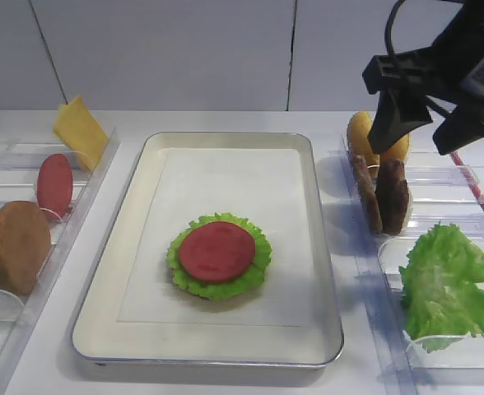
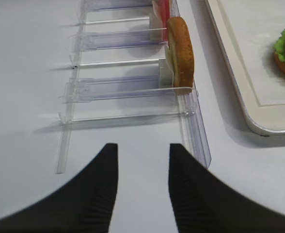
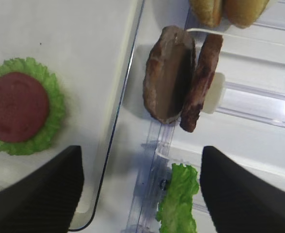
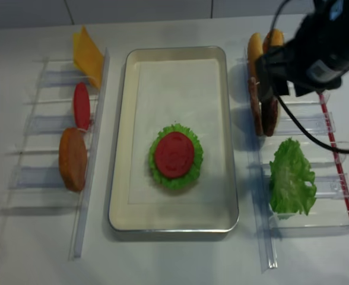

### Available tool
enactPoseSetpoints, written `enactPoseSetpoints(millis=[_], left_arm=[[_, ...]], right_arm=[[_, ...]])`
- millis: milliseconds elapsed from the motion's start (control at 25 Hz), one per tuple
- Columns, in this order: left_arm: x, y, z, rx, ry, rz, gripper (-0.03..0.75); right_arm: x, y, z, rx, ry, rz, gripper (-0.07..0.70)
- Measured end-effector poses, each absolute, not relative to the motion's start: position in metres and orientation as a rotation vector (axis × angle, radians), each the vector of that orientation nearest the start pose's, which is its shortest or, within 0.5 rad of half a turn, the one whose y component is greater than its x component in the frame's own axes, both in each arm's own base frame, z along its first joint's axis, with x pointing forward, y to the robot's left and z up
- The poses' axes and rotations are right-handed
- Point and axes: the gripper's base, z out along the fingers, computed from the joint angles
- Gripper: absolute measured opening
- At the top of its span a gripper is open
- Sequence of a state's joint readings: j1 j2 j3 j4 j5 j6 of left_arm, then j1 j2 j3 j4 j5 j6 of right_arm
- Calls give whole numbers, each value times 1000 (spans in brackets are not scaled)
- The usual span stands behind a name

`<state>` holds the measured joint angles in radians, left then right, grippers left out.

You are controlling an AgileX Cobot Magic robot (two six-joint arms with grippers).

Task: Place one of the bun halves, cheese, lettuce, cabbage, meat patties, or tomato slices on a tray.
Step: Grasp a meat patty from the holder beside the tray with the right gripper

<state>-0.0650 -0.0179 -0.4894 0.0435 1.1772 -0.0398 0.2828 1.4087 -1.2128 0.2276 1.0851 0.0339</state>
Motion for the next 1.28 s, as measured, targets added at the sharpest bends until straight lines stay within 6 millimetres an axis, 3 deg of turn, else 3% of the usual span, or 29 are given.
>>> enactPoseSetpoints(millis=[280,480,840,1280], left_arm=[[-11,4,265,22,2152,-8,242],[-11,4,265,22,2152,-8,242],[-11,5,265,22,2152,-6,242],[-11,5,265,22,2152,-6,242]], right_arm=[[290,100,307,-221,2799,341,524],[304,105,296,-217,2816,341,476],[316,134,285,-315,2840,234,473],[329,137,263,-276,2910,147,472]])
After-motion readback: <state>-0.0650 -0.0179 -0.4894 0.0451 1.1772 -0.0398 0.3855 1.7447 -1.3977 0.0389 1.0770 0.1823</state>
